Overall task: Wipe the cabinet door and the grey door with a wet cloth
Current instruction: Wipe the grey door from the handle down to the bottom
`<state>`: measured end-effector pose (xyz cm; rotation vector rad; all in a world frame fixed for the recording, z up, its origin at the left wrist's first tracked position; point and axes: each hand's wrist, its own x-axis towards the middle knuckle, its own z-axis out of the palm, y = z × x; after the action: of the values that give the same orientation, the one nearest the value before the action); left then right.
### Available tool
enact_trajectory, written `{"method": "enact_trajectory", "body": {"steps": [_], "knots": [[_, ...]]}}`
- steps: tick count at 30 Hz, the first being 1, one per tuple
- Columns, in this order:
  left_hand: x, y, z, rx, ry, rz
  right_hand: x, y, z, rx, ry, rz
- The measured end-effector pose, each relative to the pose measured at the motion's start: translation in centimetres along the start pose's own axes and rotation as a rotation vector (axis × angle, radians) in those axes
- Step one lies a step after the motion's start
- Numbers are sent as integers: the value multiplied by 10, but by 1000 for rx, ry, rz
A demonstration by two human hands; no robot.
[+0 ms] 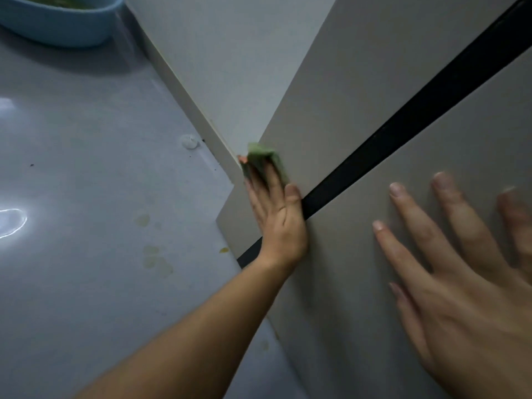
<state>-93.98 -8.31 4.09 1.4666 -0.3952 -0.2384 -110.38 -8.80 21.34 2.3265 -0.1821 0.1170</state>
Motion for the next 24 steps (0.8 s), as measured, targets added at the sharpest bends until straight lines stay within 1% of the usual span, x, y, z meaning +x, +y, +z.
{"method": "enact_trajectory", "body": {"steps": [2,3,4,5,7,8,10,11,12,13,16,17,20,24], "knots": [[-1,-32,-8,-52,-36,-333,6,-7,5,-3,4,-11],[2,-43,-12,-83,-50,-469,10,-12,8,-2,-1,-18],[5,-49,-17,-97,-55,-550,15,-16,10,0,-10,-28],[7,-51,-19,-99,-46,-573,20,-21,13,2,-23,-41],[0,-40,-13,-122,-32,-513,26,-29,19,11,-51,-62],[-12,-30,-8,-117,-43,-426,28,-32,22,19,-61,-64],[-46,-16,2,-83,-81,-193,33,-35,27,36,-64,-65],[-56,-19,4,-75,-98,-135,34,-36,30,38,-65,-69],[-55,-27,4,-77,-110,-150,35,-35,33,40,-70,-70],[-44,-41,2,-80,-112,-228,35,-35,35,49,-78,-65],[12,-84,-18,-103,-41,-534,35,-37,43,69,-94,-55],[28,-93,-26,-122,-22,-589,35,-37,45,77,-102,-59],[44,-106,-31,-155,24,-606,36,-38,45,100,-110,-56],[-5,-103,-9,-150,28,-710,39,-40,36,97,-103,-54]]}}
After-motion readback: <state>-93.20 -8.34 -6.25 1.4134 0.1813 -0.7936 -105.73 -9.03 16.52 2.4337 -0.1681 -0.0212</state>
